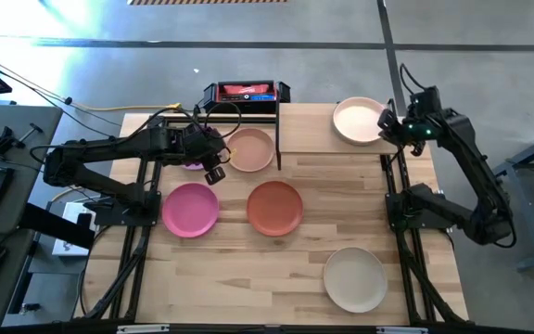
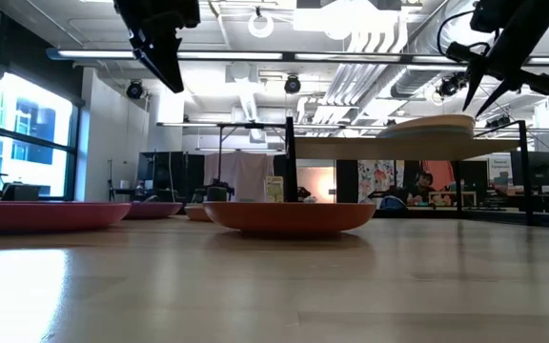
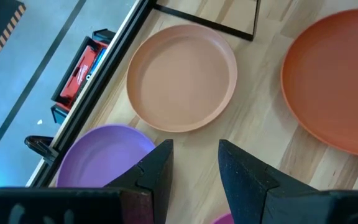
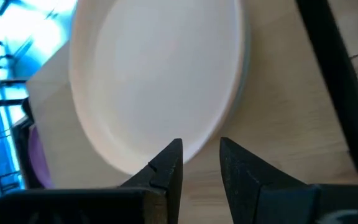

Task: Place and stack plates onto a shelf
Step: Stack the light orange plate on top of the light blue plate on the shelf

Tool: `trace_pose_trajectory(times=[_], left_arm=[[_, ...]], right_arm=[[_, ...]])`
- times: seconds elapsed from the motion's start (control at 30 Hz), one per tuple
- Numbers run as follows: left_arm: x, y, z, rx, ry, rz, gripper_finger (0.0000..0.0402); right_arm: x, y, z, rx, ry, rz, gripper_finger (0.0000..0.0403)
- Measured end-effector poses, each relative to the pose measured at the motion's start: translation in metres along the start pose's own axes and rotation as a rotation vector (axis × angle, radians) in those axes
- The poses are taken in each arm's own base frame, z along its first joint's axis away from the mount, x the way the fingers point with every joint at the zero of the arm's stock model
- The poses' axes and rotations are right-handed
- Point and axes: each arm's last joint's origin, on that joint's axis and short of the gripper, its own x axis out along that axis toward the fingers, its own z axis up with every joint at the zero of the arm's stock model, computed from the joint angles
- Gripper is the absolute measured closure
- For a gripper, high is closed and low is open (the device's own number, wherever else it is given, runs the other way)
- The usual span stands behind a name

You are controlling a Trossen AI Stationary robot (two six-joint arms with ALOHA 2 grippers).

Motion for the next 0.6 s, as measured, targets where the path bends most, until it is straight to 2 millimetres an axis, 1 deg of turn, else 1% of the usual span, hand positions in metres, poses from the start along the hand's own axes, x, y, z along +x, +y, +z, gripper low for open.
trace_pose_trajectory(times=[0.17, 0.43, 0.6], left_arm=[[0.0, 0.0, 0.0, -0.001, 0.0, 0.001, 0.0284], [0.003, 0.009, 0.001, -0.032, 0.01, 0.022, 0.0284], [0.005, 0.013, 0.001, -0.046, 0.015, 0.033, 0.0284]], right_arm=[[0.001, 0.005, -0.004, -0.034, 0.016, 0.023, 0.032], [0.014, 0.013, -0.003, -0.062, 0.024, -0.031, 0.032], [0.016, 0.014, -0.004, -0.074, 0.02, -0.046, 0.032]])
